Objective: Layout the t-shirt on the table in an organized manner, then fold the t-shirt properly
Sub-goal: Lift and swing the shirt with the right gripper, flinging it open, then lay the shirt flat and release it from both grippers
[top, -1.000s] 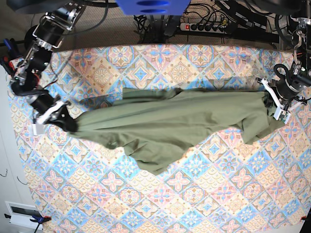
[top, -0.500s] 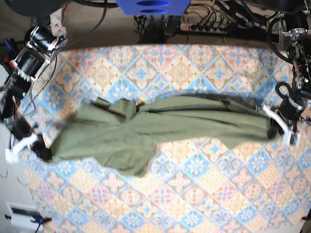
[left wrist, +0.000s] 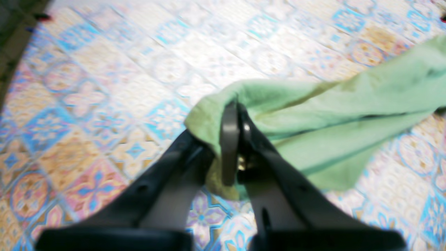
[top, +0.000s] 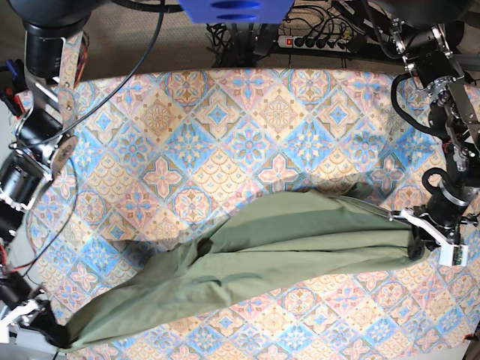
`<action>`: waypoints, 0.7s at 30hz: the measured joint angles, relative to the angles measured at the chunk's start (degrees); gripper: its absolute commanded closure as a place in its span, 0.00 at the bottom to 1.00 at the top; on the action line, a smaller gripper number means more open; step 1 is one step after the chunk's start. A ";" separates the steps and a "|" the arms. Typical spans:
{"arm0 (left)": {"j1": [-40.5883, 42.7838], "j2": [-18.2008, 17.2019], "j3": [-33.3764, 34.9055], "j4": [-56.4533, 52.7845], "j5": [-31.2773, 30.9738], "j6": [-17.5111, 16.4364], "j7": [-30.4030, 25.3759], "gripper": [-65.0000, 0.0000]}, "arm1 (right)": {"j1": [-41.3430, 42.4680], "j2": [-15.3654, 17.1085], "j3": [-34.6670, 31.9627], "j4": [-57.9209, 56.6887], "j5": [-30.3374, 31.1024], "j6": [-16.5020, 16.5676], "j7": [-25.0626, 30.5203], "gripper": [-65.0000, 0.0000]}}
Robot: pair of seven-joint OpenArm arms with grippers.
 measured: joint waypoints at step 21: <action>22.18 -12.20 5.22 1.27 0.04 -0.28 5.09 0.95 | -45.70 6.25 -0.22 22.23 1.92 -0.50 -2.40 0.70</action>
